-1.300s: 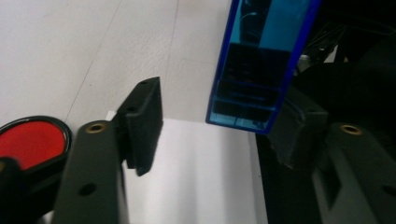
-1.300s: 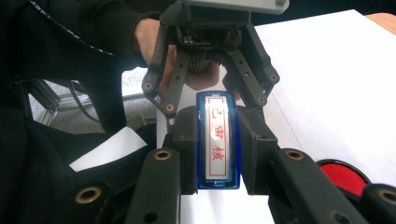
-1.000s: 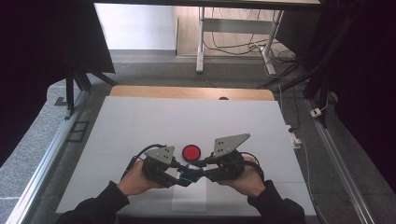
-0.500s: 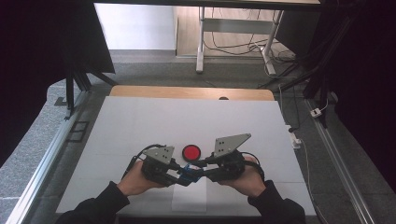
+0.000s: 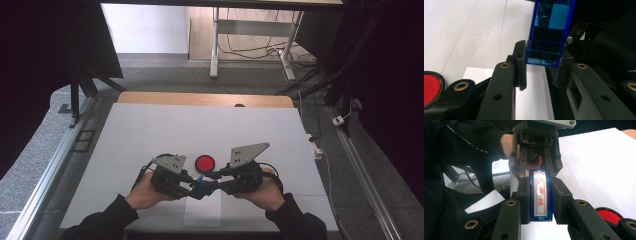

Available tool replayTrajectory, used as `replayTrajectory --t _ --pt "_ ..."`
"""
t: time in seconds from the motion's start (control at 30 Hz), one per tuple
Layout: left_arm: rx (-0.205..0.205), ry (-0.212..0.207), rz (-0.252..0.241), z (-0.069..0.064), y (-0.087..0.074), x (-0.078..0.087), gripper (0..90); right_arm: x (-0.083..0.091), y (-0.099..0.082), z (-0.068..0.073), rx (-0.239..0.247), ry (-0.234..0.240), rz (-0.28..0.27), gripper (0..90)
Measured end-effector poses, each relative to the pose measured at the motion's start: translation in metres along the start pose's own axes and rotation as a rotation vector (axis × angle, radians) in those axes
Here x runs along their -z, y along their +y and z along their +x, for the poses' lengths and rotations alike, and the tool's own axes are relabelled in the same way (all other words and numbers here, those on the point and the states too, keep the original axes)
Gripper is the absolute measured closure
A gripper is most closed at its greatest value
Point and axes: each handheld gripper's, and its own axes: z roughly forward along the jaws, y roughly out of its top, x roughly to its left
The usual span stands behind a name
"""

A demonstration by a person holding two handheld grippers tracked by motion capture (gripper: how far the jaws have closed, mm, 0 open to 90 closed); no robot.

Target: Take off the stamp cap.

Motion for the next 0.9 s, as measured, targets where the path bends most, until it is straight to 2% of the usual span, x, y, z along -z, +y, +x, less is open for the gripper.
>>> replayTrajectory --t 0.2,0.3,0.33,0.43,0.47,0.5,0.53,0.57,0.6,0.63,0.67,0.8,0.87,0.9 --pt "0.015 0.003 0.001 -0.0002 0.0002 0.0005 68.8 0.0004 -0.0002 0.0 0.004 -0.002 -0.002 71.1" --pt "0.035 0.005 0.001 0.0002 0.0005 0.0008 68.9 0.0001 -0.0001 0.0013 0.015 -0.015 -0.007 71.1" --pt "0.06 -0.001 0.0 0.0016 0.0007 0.0009 68.9 0.0006 0.0005 0.0026 0.034 -0.031 -0.005 71.1" --pt "0.063 0.002 0.002 0.0014 0.0011 0.001 68.9 0.0008 0.0009 0.0034 0.044 -0.038 0.0 71.1" --pt "0.06 0.005 0.005 0.0012 0.0013 0.0012 69.0 0.0005 0.0009 0.004 0.047 -0.04 -0.002 71.2" --pt "0.036 0.012 0.011 -0.0001 0.0013 0.0013 69.1 0.0002 0.0011 0.0044 0.051 -0.038 -0.002 71.2" --pt "0.036 0.012 0.011 -0.0001 0.0013 0.0013 69.1 0.0001 0.0014 0.0045 0.051 -0.037 0.001 71.2" --pt "-0.002 0.022 0.016 -0.0019 0.0015 0.0016 69.1 0.0002 0.0017 0.0044 0.049 -0.031 0.004 71.2" --pt "-0.002 0.022 0.016 -0.0019 0.0015 0.0016 69.1 0.0002 0.0017 0.0042 0.042 -0.025 0.003 71.2" --pt "-0.033 0.028 0.022 -0.0041 0.002 0.0017 69.1 0.0002 0.0014 0.0035 0.033 -0.013 -0.001 71.2" --pt "-0.045 0.029 0.023 -0.0048 0.0022 0.0017 69.2 0.0008 0.0013 0.0021 0.029 -0.005 0.003 71.2" --pt "-0.068 0.032 0.023 -0.0063 0.0018 0.0017 69.3 0.0006 -0.0011 -0.0022 -0.006 0.035 -0.015 71.2" --pt "-0.067 0.03 0.024 -0.0063 0.0018 0.0017 69.3 0.0002 -0.0021 -0.004 -0.017 0.046 -0.021 71.2" --pt "-0.045 0.027 0.026 -0.0053 0.0018 0.0015 69.2 0.0003 -0.0025 -0.0045 -0.016 0.047 -0.02 71.2"
